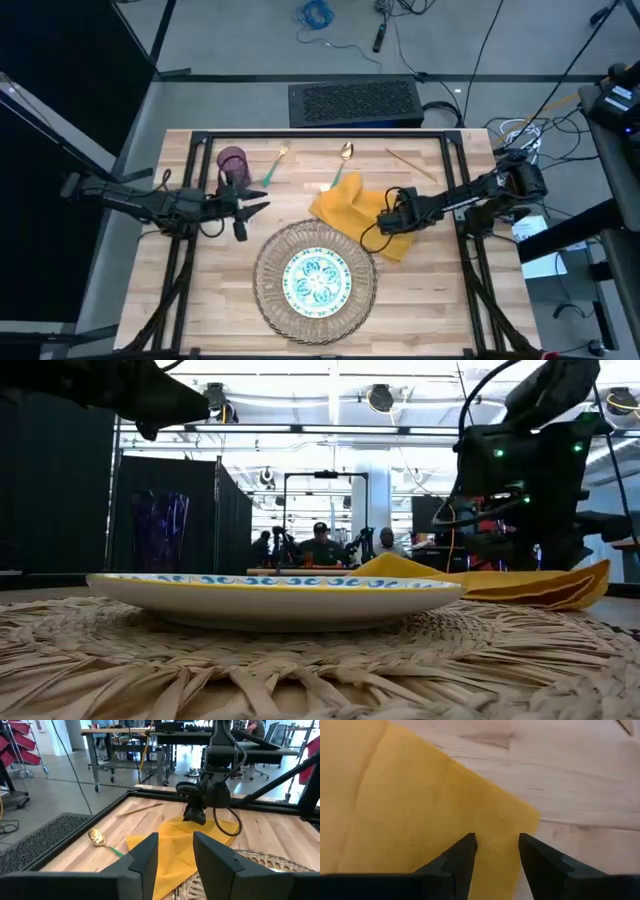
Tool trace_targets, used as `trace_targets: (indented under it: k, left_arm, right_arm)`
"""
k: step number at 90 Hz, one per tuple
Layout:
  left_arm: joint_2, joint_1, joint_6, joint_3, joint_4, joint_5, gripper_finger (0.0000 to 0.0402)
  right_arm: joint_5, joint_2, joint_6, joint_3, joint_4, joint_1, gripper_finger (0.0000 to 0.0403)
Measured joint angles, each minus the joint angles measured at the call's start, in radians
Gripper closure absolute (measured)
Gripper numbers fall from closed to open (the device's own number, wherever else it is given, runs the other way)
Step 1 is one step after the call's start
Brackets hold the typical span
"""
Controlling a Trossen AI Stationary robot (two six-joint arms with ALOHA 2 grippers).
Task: Set table place
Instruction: Fold the yellow table napkin
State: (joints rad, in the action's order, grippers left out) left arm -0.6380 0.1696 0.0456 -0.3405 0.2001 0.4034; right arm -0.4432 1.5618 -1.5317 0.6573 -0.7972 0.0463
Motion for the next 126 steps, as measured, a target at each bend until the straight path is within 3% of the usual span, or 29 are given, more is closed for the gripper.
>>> trace_targets:
  k: [20,26,41,55,66,78,100,126]
  left_arm:
    - [0.0,0.0,-0.002,-0.001,-0.005,0.021,0.0293]
    - [0.0,0.0,-0.002,-0.001,-0.008,0.021,0.0293]
    - [0.0,0.0,-0.008,-0.001,-0.008,0.022,0.0293]
    - [0.0,0.0,-0.006,-0.002,-0.009,0.023,0.0293]
    - [0.0,0.0,-0.005,-0.002,-0.008,0.023,0.0293]
    - [0.0,0.0,0.003,-0.002,-0.007,0.023,0.0293]
    - [-0.017,0.0,0.029,-0.002,-0.005,0.023,0.0293]
    - [-0.016,0.0,0.027,-0.002,-0.001,0.023,0.0293]
  right_arm:
    - [0.046,0.002,-0.032,-0.014,-0.137,0.0,0.0385]
    - [0.061,-0.003,-0.051,-0.017,-0.168,0.0,0.0396]
    - [-0.006,-0.053,-0.044,0.01,-0.11,0.016,0.0362]
    - [-0.137,-0.14,0.025,0.094,-0.157,0.026,0.0309]
    - [-0.169,-0.198,0.079,0.145,-0.181,0.012,0.0269]
    - [-0.133,-0.23,0.171,0.147,-0.074,-0.025,0.0236]
    - [-0.04,-0.199,0.408,0.148,0.324,-0.101,0.0214]
    - [0.089,-0.079,0.448,0.148,0.437,-0.136,0.0229]
